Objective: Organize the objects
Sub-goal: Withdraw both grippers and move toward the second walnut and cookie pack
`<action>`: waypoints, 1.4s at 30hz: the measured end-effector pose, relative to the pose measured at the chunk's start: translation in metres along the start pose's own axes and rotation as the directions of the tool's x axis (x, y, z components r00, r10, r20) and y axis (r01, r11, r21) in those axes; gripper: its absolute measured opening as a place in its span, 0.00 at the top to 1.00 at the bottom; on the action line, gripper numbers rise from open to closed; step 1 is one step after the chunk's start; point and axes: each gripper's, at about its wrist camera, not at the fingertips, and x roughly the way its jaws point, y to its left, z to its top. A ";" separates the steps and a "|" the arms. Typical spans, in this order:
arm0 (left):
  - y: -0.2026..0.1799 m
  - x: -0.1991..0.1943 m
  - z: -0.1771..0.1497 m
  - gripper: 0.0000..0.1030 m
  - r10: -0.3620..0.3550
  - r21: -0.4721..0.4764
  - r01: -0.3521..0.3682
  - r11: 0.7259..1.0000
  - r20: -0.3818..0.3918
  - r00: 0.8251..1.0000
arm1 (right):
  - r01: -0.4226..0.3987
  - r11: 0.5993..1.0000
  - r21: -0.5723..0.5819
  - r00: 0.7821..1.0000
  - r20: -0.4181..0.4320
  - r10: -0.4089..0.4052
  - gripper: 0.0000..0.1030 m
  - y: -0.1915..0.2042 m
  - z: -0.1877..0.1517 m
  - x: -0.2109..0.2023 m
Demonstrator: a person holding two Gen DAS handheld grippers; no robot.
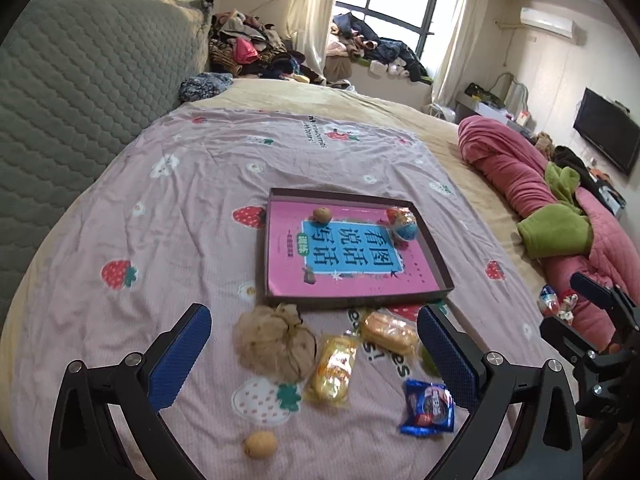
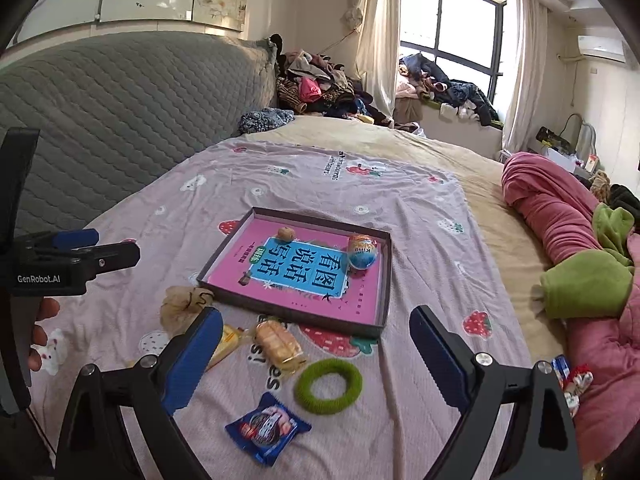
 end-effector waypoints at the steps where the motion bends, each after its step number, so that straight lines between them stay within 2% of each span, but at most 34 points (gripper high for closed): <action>1: 0.003 -0.003 -0.004 0.00 0.003 -0.004 -0.003 1.000 -0.004 1.000 | 0.000 1.000 0.002 1.000 0.000 0.000 0.07 0.002 -0.002 -0.003; 6: 0.015 -0.012 -0.021 0.00 -0.012 -0.031 0.012 0.999 -0.017 1.000 | 0.002 1.000 0.005 1.000 0.001 -0.002 0.07 0.013 -0.015 -0.016; 10: 0.019 -0.018 -0.036 0.00 0.007 -0.021 -0.007 1.000 -0.005 1.000 | 0.001 1.000 0.023 1.000 0.020 -0.001 0.04 0.024 -0.024 -0.022; 14: 0.024 -0.022 -0.054 0.00 -0.005 -0.043 0.006 0.999 0.011 1.000 | -0.013 0.999 0.035 0.999 0.039 0.012 0.03 0.034 -0.036 -0.021; 21: 0.025 -0.016 -0.080 0.00 0.059 -0.002 -0.059 0.998 0.053 0.997 | -0.023 0.999 0.040 0.999 0.035 0.021 0.01 0.042 -0.057 0.000; 27: 0.024 0.005 -0.096 0.00 0.055 0.043 -0.056 0.998 0.010 0.998 | -0.016 0.997 0.076 1.000 0.027 0.014 0.01 0.036 -0.071 0.020; 35: 0.023 0.022 -0.112 0.00 0.053 0.039 -0.052 0.998 -0.013 0.999 | -0.015 0.997 0.078 0.999 0.033 0.013 0.01 0.036 -0.086 0.033; 39: 0.020 0.027 -0.118 0.00 0.054 0.047 -0.053 0.998 -0.017 0.998 | -0.006 0.997 0.075 1.000 0.005 0.006 0.01 0.037 -0.091 0.041; 42: 0.019 0.032 -0.124 0.00 0.081 0.053 -0.080 0.995 -0.017 0.997 | -0.011 0.997 0.074 1.000 -0.015 0.013 0.01 0.040 -0.095 0.048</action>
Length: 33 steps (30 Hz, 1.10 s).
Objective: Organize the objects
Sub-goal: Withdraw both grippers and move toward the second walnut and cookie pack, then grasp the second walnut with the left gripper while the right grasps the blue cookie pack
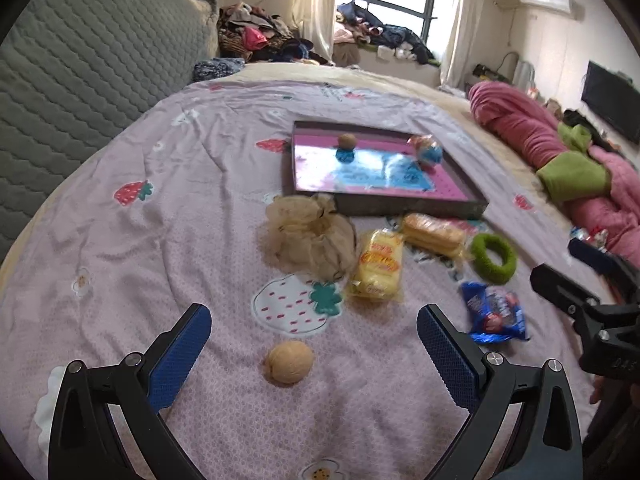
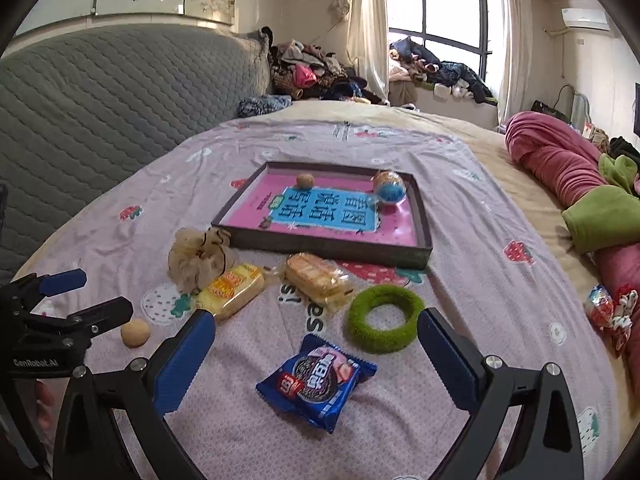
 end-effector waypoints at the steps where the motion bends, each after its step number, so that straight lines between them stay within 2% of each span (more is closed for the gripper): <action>1: 0.000 0.002 -0.001 0.00 -0.009 0.000 0.009 1.000 -0.004 1.000 | 0.003 1.000 -0.004 1.000 -0.006 -0.003 0.01 0.001 -0.002 0.002; 4: 0.001 0.004 -0.007 0.00 -0.003 0.001 0.003 1.000 0.002 1.000 | 0.003 1.000 -0.015 1.000 -0.020 -0.003 0.01 0.006 -0.006 0.008; 17: 0.007 0.024 -0.023 0.00 -0.011 -0.011 0.010 1.000 -0.051 0.999 | 0.032 0.999 -0.014 0.996 -0.080 -0.033 0.01 0.012 -0.021 0.034; 23: 0.007 0.033 -0.028 0.00 0.017 0.009 -0.017 1.000 -0.066 0.998 | 0.066 0.998 -0.003 0.991 -0.118 -0.066 0.01 0.010 -0.029 0.050; 27: 0.011 0.034 -0.028 0.00 -0.005 -0.008 0.004 1.000 -0.063 0.998 | 0.078 0.997 0.013 0.989 -0.124 -0.076 0.01 0.005 -0.032 0.054; 33: 0.013 0.041 -0.031 0.00 0.017 -0.008 -0.018 1.000 -0.079 0.997 | 0.085 0.996 0.025 0.988 -0.132 -0.081 0.01 0.001 -0.032 0.056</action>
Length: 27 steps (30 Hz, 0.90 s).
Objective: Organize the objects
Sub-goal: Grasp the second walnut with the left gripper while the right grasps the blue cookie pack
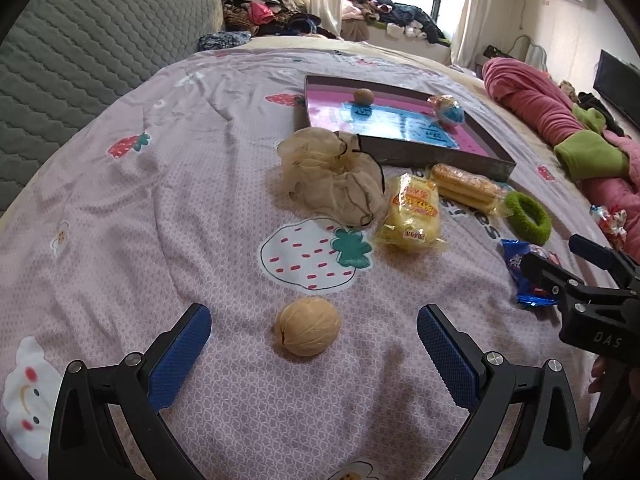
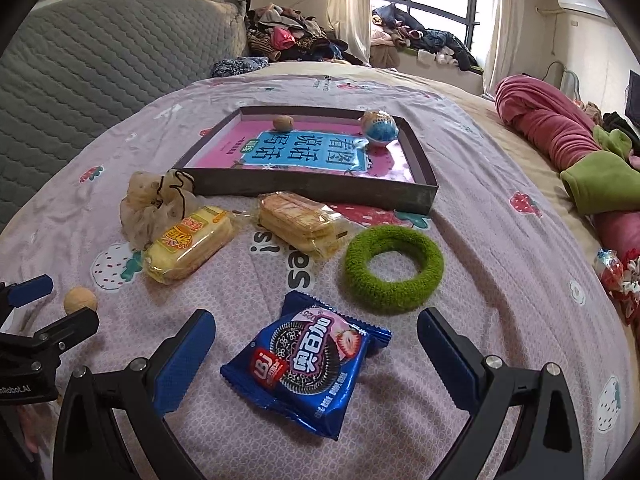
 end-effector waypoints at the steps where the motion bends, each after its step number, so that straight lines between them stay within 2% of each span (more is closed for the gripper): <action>1: 0.000 0.000 0.000 0.00 0.003 -0.001 -0.003 1.000 -0.001 1.000 | 0.000 1.000 0.002 1.000 -0.001 0.000 0.01 0.000 0.000 0.001; 11: 0.000 0.002 -0.001 0.01 0.008 -0.007 -0.008 1.000 -0.007 1.000 | 0.003 1.000 0.016 0.999 -0.032 -0.003 0.01 -0.003 -0.002 0.011; 15: -0.001 0.001 -0.001 0.08 0.010 -0.007 -0.010 1.000 0.003 1.000 | 0.009 0.999 0.032 0.999 -0.033 -0.008 0.01 -0.003 -0.002 0.015; 20: -0.002 0.003 -0.002 0.09 -0.006 -0.008 0.006 1.000 -0.006 1.000 | 0.014 0.999 0.044 0.998 -0.064 -0.011 0.01 -0.006 -0.005 0.022; 21: -0.002 0.003 -0.003 0.13 -0.009 -0.009 0.009 1.000 -0.005 1.000 | 0.015 0.999 0.043 0.998 -0.066 -0.012 0.01 -0.006 -0.005 0.022; 22: -0.002 0.003 -0.003 0.28 -0.013 -0.008 0.013 1.000 -0.007 1.000 | 0.014 0.999 0.043 0.998 -0.068 -0.011 0.01 -0.006 -0.006 0.023; 24: -0.002 0.005 -0.003 0.49 -0.027 -0.004 0.027 1.000 -0.015 1.000 | 0.005 0.999 0.040 0.998 -0.066 -0.002 0.02 -0.005 -0.006 0.023; 27: -0.001 0.011 -0.005 0.49 -0.042 -0.011 0.042 0.999 -0.040 0.998 | -0.006 0.999 0.035 0.997 -0.071 0.008 0.06 -0.004 -0.007 0.026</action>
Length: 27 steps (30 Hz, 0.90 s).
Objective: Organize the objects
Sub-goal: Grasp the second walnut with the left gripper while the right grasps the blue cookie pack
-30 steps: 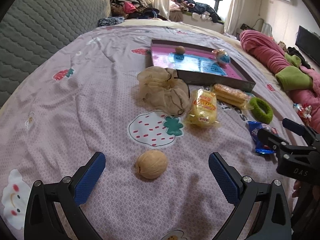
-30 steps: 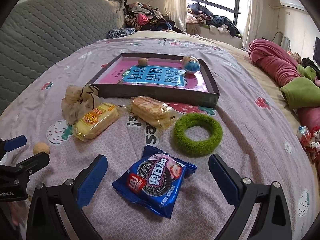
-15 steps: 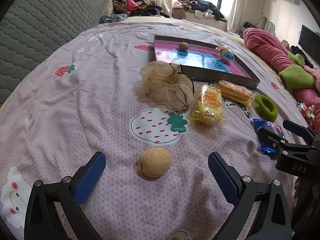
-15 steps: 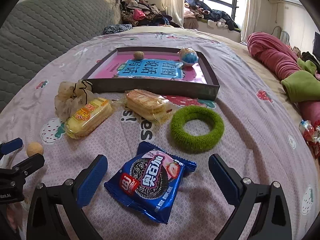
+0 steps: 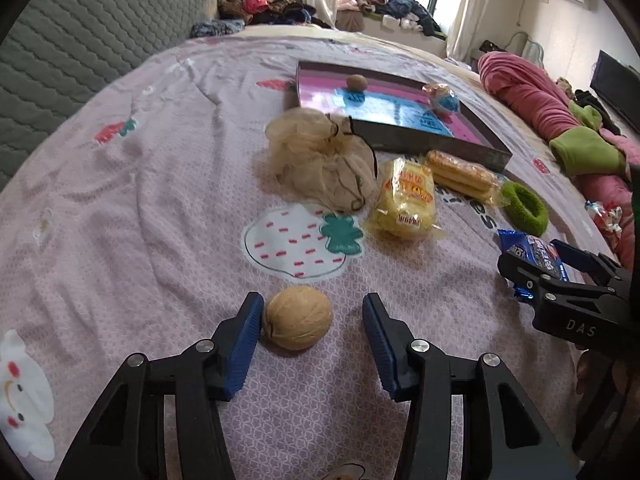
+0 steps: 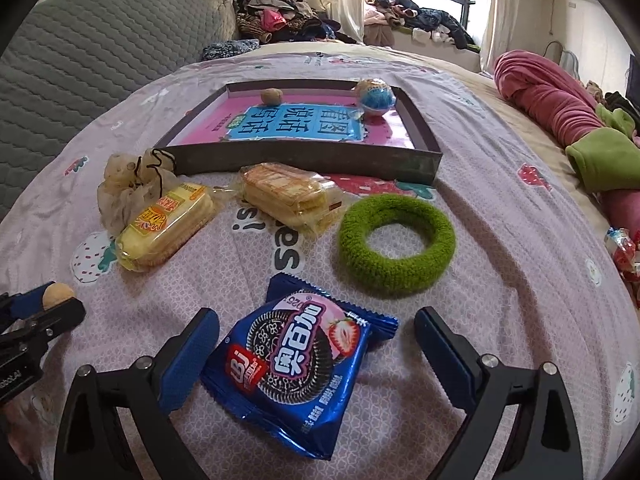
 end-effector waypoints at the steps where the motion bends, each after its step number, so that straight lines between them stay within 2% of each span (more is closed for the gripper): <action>1: 0.000 0.001 -0.001 0.50 0.002 0.003 -0.002 1.000 -0.001 1.000 | -0.005 1.000 -0.001 1.000 -0.003 0.005 0.08 0.001 0.000 0.001; 5: -0.002 -0.002 0.000 0.60 -0.003 0.005 0.002 1.000 0.009 1.000 | -0.027 1.000 -0.008 1.000 0.007 0.027 0.19 0.002 -0.002 -0.001; 6: -0.002 -0.003 0.000 0.66 -0.005 0.004 0.005 1.000 0.011 1.000 | -0.028 1.000 -0.009 1.000 0.009 0.028 0.20 0.002 -0.002 -0.001; 12: -0.005 -0.003 -0.001 0.66 -0.002 0.020 0.002 1.000 0.009 1.000 | -0.046 0.999 -0.007 0.999 0.010 0.046 0.26 0.002 -0.002 -0.003; 17: -0.010 -0.005 -0.002 0.67 0.002 0.044 -0.003 0.999 0.015 1.000 | -0.065 0.997 -0.039 0.998 0.014 0.066 0.40 0.008 -0.002 -0.008; 27: -0.008 -0.005 0.001 0.67 -0.016 0.032 0.016 0.999 0.007 1.000 | -0.134 0.990 -0.049 0.991 0.006 0.135 0.45 0.008 -0.003 -0.011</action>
